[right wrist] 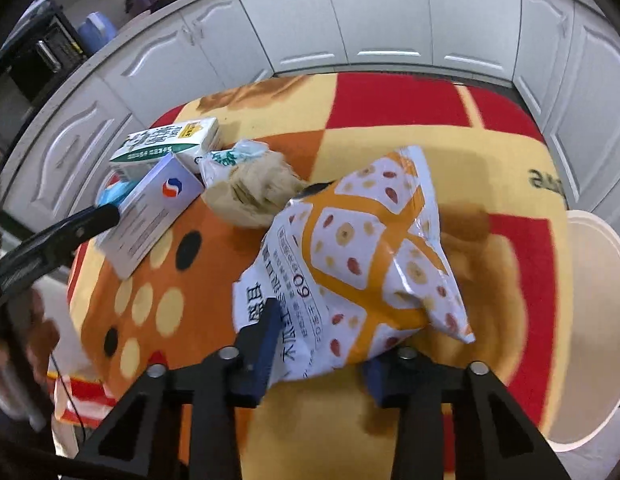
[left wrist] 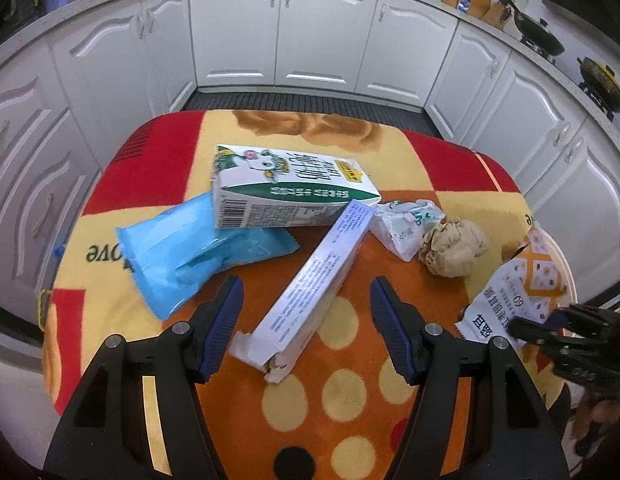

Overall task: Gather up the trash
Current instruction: 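Return to the table and grasp the long white medicine box with left, then grasp the crumpled beige tissue with the right gripper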

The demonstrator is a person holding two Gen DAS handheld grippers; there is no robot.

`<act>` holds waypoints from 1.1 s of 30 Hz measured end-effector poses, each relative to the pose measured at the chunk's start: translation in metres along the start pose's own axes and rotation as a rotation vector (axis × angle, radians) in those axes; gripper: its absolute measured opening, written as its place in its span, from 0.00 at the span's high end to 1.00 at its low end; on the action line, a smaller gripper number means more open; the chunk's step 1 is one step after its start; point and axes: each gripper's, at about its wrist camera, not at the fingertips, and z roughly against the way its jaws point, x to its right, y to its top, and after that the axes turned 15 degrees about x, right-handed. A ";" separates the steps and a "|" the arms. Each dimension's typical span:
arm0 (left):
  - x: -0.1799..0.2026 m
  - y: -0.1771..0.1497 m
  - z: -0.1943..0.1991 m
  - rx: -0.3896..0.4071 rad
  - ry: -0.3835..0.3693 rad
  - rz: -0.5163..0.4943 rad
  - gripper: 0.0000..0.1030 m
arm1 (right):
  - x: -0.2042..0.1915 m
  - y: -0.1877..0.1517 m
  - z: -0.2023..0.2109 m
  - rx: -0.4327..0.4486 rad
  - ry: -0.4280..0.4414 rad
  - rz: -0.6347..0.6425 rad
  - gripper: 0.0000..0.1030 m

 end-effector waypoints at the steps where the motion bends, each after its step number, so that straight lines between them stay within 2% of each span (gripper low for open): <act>1: 0.002 0.000 -0.004 -0.008 0.002 -0.009 0.37 | 0.006 -0.002 0.004 -0.001 -0.003 -0.004 0.68; 3: 0.006 -0.001 -0.013 -0.024 0.006 -0.026 0.37 | 0.012 -0.004 0.010 -0.001 0.016 -0.009 0.68; 5: 0.010 -0.002 -0.018 -0.023 0.009 -0.042 0.37 | 0.016 -0.006 0.013 -0.015 -0.005 -0.010 0.67; 6: 0.011 -0.002 -0.019 -0.021 0.015 -0.050 0.38 | 0.018 -0.006 0.013 -0.018 -0.018 -0.026 0.56; 7: 0.012 -0.003 -0.020 -0.019 0.023 -0.057 0.44 | 0.024 -0.009 0.017 -0.012 -0.017 -0.073 0.38; 8: 0.013 -0.004 -0.022 -0.022 0.026 -0.057 0.63 | 0.028 -0.010 0.020 0.000 -0.002 -0.120 0.33; 10: 0.013 -0.006 -0.023 -0.037 0.021 -0.054 0.69 | 0.036 -0.014 0.027 0.018 0.027 -0.193 0.32; 13: 0.017 -0.008 -0.016 -0.033 0.003 -0.073 0.80 | 0.046 -0.014 0.030 0.024 0.018 -0.258 0.32; 18: 0.019 -0.013 -0.004 -0.027 -0.028 -0.077 0.82 | 0.059 -0.005 0.020 0.024 0.025 -0.351 0.32; 20: 0.019 -0.015 0.001 -0.034 -0.044 -0.073 0.82 | 0.057 -0.001 0.022 0.047 -0.010 -0.338 0.32; 22: 0.019 -0.017 0.007 -0.033 -0.052 -0.075 0.82 | 0.048 0.009 0.026 0.087 -0.074 -0.267 0.32; 24: 0.020 -0.019 0.010 -0.033 -0.055 -0.079 0.82 | 0.040 0.019 0.029 0.122 -0.097 -0.221 0.32; 29: 0.019 -0.023 0.004 -0.052 -0.048 -0.062 0.82 | 0.017 0.039 0.026 0.158 0.008 -0.148 0.31; 33: 0.016 -0.023 -0.002 -0.064 -0.039 -0.032 0.82 | -0.022 0.055 -0.004 0.124 0.093 -0.041 0.32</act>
